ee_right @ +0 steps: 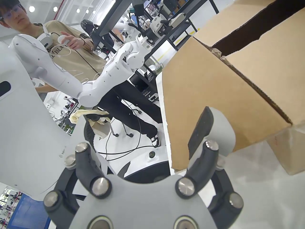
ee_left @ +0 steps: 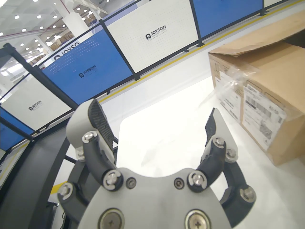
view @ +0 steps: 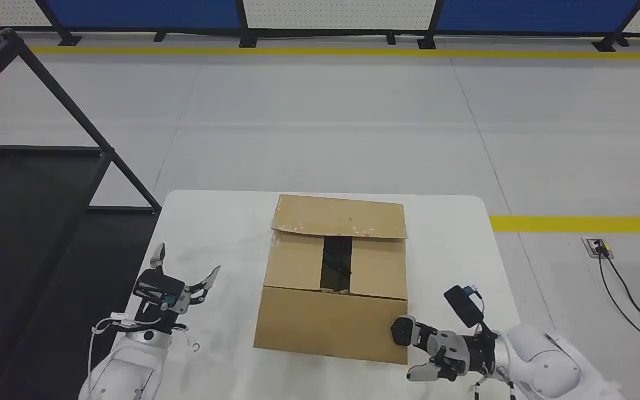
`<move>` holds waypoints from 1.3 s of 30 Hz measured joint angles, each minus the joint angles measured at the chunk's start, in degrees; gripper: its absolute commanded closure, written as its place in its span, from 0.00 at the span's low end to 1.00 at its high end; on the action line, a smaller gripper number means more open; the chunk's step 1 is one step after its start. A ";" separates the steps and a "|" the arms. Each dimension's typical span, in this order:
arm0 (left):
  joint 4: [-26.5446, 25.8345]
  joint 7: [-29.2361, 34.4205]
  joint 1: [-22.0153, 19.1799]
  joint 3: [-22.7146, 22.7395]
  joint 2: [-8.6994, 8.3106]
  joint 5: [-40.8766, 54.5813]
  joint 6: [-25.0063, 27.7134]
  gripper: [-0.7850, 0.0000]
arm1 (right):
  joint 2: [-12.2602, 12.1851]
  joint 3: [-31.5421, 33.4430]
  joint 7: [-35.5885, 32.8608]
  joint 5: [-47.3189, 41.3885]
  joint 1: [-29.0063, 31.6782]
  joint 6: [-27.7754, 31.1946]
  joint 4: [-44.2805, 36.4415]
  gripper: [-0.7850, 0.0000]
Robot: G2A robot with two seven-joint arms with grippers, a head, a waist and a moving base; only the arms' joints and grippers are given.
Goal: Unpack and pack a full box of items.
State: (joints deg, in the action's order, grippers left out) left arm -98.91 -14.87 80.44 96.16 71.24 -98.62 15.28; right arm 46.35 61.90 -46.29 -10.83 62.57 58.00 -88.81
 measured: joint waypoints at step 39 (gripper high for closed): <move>-1.09 6.02 -0.07 -5.39 -2.12 5.58 22.90 0.00 | 0.61 -1.02 3.87 9.72 0.05 0.00 -6.78 0.00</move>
State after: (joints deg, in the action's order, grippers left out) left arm -99.99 -8.85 80.37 90.77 69.12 -93.04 38.17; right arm 46.96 60.88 -42.42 -1.11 62.62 58.00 -95.59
